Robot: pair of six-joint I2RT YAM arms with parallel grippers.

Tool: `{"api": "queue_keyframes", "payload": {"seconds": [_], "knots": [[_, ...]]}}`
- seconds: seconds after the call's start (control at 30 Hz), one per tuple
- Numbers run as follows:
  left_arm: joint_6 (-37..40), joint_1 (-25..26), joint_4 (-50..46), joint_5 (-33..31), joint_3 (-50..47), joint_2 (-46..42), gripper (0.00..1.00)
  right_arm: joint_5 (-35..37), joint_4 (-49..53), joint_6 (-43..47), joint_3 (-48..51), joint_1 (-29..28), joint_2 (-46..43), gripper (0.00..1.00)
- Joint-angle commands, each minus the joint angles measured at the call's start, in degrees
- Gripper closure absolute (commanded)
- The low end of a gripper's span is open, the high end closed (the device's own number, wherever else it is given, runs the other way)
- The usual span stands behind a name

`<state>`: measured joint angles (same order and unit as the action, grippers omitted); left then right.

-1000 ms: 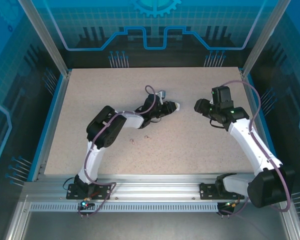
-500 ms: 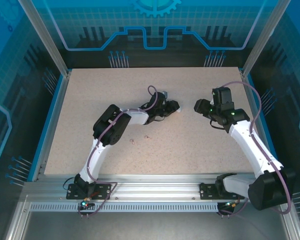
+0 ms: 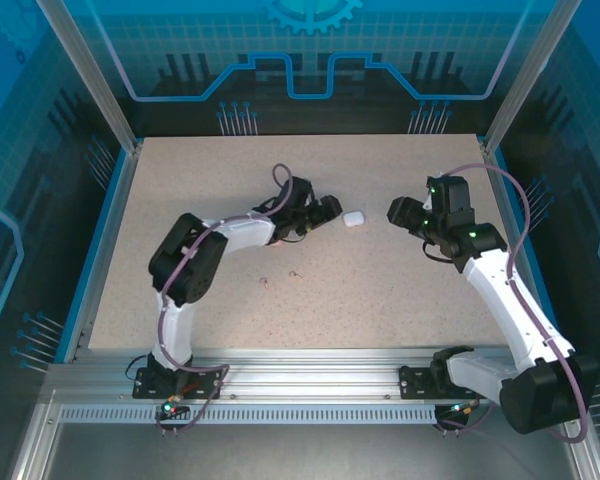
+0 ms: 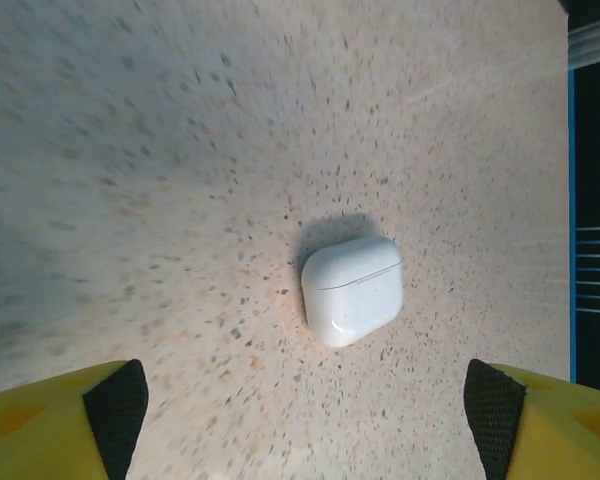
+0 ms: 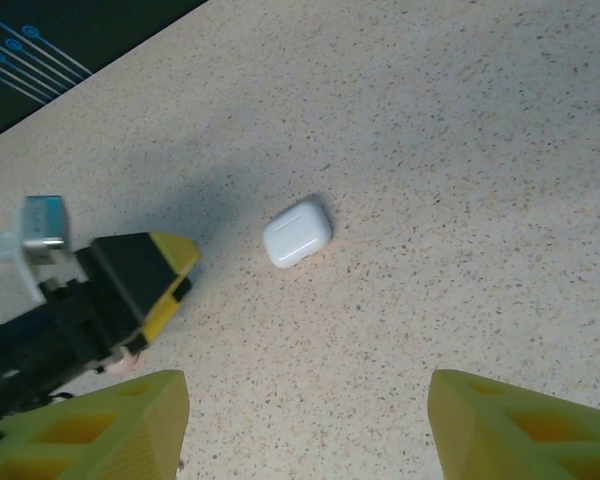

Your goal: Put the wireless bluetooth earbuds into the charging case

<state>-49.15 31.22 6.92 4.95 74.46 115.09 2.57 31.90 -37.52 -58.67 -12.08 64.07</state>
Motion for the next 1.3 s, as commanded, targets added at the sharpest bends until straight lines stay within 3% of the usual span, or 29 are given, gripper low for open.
{"api": "queue_keyframes", "payload": {"seconds": [0.0, 0.03, 0.23, 0.43, 0.67, 0.93, 1.13, 1.27], "knots": [[7.09, -0.73, -4.63, -3.2, -1.69, -9.72, 0.1, -1.06, 0.36, 0.15, 1.35, -2.07, -0.21, 0.32], [8.74, -0.84, -6.21, -4.22, -2.0, -12.03, 0.01, -1.07, 0.36, 0.32, 1.28, -2.85, 0.41, 0.31], [16.97, -3.08, -12.44, -8.32, -3.57, -22.83, 0.01, -0.14, -0.69, 1.32, -0.58, -9.36, 6.75, 0.27], [17.24, -8.76, -9.65, -15.21, -11.26, -31.45, 0.01, 3.4, -0.42, -0.19, -7.45, -17.09, 18.18, 0.23], [10.26, -17.43, -1.47, -15.71, -22.16, -39.65, 0.01, 7.32, 3.74, -3.22, -22.05, -23.99, 35.26, 0.17], [8.19, -22.26, -3.72, -17.67, -24.76, -44.86, 0.01, 10.4, 12.73, -7.24, -44.01, -30.06, 54.54, 0.17], [-0.49, -29.96, -2.92, -12.82, -28.21, -48.1, 0.01, 13.59, 21.83, -10.13, -62.2, -33.04, 67.81, 0.17], [-0.61, -31.39, -3.83, -12.4, -28.19, -48.53, 0.01, 15.36, 25.58, -11.38, -69.71, -34.26, 74.26, 0.19]]}}
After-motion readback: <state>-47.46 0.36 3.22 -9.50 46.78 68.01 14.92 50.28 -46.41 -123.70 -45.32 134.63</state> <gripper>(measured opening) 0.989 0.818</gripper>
